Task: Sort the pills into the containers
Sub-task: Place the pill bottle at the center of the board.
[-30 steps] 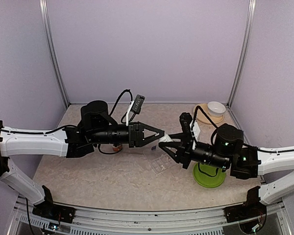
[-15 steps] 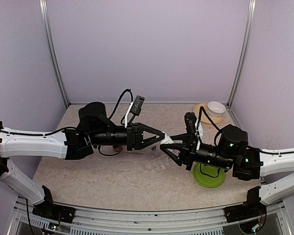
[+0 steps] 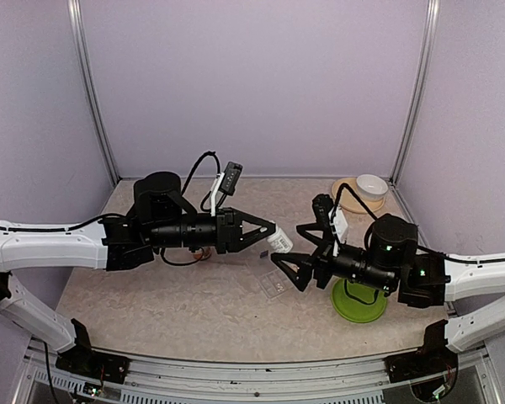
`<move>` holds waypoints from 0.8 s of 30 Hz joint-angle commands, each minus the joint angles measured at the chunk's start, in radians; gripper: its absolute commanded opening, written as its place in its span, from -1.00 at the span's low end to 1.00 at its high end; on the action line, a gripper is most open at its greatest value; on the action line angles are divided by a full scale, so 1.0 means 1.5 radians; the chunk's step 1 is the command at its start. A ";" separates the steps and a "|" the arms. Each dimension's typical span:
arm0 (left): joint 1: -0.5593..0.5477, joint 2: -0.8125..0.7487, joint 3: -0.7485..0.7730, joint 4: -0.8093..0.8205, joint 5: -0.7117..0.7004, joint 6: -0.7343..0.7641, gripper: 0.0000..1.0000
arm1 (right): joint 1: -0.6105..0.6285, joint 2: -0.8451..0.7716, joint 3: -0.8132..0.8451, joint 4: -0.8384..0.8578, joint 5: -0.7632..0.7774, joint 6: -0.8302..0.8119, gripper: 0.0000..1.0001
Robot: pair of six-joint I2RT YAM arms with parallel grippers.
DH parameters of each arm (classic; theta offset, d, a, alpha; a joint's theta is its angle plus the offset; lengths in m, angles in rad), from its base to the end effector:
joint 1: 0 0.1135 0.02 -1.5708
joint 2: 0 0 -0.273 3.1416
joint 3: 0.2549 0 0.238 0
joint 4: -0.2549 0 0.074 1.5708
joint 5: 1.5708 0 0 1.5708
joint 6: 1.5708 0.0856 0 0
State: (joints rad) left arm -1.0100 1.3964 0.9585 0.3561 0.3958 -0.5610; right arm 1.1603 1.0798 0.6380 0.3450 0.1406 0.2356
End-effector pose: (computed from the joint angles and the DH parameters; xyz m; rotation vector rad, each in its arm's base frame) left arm 0.1631 -0.3217 0.3265 0.7460 1.7296 -1.4695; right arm 0.1240 0.2548 0.2947 -0.6807 1.6167 0.9266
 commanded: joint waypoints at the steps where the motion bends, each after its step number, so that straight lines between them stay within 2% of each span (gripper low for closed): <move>1: 0.022 -0.021 0.015 -0.085 -0.075 0.046 -0.77 | -0.006 -0.014 0.017 -0.038 0.051 -0.028 1.00; 11: 0.078 0.010 0.039 -0.198 -0.223 0.126 -0.77 | -0.013 -0.035 0.000 -0.057 0.111 -0.031 1.00; 24: 0.184 0.053 0.074 -0.302 -0.486 0.200 -0.78 | -0.015 -0.025 0.000 -0.070 0.122 -0.031 1.00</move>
State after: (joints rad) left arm -0.7654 1.4616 1.0405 -0.0441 -0.1650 -0.3050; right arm 1.1484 1.0428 0.6388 0.2481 0.3069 0.1989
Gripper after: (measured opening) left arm 0.282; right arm 0.996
